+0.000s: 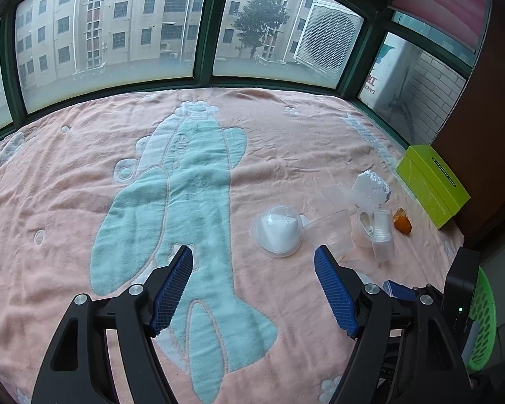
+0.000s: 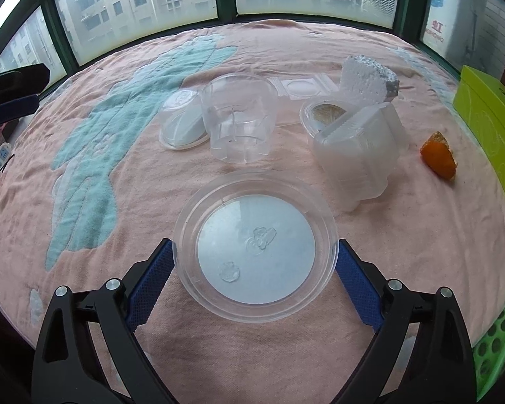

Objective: Collect trash
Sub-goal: 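Grasp the clear round plastic lid with the right tool while the left tool grasps the clear dome cup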

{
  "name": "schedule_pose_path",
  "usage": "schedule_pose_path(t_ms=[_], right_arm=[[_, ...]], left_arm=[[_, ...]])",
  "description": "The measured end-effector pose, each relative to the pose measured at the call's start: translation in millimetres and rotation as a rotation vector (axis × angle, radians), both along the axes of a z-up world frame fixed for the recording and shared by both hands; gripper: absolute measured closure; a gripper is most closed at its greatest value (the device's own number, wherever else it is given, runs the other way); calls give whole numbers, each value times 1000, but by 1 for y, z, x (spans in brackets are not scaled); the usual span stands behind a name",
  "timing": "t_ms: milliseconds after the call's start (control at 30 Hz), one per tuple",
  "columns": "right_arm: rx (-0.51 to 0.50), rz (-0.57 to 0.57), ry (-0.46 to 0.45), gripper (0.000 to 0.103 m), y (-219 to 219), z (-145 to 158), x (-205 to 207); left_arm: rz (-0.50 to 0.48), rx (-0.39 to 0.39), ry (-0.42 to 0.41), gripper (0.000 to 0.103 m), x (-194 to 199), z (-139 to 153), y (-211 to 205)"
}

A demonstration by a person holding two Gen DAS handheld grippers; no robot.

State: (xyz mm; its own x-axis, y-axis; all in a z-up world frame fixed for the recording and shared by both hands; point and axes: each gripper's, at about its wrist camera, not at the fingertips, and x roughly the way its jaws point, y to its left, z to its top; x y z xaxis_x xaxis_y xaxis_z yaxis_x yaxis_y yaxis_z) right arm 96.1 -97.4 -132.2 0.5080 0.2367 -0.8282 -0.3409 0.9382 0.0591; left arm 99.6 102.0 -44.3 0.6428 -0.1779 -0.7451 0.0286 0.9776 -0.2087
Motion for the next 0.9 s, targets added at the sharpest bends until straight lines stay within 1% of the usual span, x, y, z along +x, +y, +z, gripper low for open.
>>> schedule_pose_path(t_ms=[100, 167, 300, 367, 467, 667, 900], right_arm=[[3, -1, -15, 11, -5, 7, -4], [7, -5, -26, 11, -11, 14, -8], [44, -30, -39, 11, -27, 28, -17], [71, -44, -44, 11, -36, 36, -22], [98, -67, -58, 11, -48, 48, -31], [147, -118, -79, 11, -73, 68, -45], [196, -192, -89, 11, -103, 82, -59]], left_arm=[[-19, 15, 11, 29, 5, -5, -7], [-36, 27, 13, 25, 10, -9, -13], [-81, 79, 24, 25, 24, -19, -28], [-101, 117, 36, 25, 32, -26, -35], [-135, 150, 55, 25, 45, -38, -42], [-189, 179, 86, 25, 71, -60, -53], [-209, 199, 112, 25, 95, -80, -61]])
